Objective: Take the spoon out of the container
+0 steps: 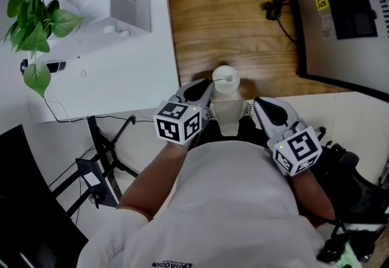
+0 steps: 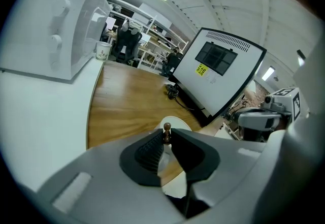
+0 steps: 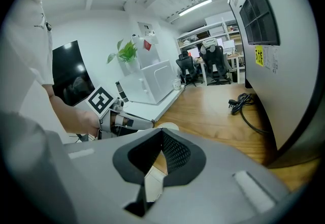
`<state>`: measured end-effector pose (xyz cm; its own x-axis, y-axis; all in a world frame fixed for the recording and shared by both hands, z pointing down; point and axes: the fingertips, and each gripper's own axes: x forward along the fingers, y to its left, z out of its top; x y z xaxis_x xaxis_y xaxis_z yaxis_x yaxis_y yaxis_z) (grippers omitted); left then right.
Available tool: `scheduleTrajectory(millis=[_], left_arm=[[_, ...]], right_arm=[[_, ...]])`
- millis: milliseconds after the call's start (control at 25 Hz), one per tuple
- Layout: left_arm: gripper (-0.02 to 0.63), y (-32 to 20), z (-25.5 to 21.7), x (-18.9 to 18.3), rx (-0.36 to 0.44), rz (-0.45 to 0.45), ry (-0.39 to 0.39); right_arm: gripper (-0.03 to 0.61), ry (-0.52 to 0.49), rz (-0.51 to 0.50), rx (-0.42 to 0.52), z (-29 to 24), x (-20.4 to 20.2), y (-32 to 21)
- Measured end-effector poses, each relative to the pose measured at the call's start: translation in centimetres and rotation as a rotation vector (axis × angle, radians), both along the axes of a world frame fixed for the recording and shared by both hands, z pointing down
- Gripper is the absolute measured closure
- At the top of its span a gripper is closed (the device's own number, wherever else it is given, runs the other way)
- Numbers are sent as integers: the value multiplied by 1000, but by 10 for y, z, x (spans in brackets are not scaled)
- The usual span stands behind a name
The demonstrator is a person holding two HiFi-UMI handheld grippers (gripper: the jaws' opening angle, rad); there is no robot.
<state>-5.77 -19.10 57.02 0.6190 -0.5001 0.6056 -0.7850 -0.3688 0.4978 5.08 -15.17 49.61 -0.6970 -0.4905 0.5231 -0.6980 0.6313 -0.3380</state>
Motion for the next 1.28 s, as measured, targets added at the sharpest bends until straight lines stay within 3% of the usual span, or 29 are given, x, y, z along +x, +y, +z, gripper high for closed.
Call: scheduleTrajectory(millis=[720,1000,1280], left_arm=[[563,7,-60,-3,152,5,4],[565,20,-105,-1,290,2,83],[565,34,-145,-7,388,-24,89]], right_arm=[[571,-8,-14,78,-26,-1,-6],[571,-12,-43,136,-48,-5,-9],[572,-29,-66,196,-71,-12,-12]])
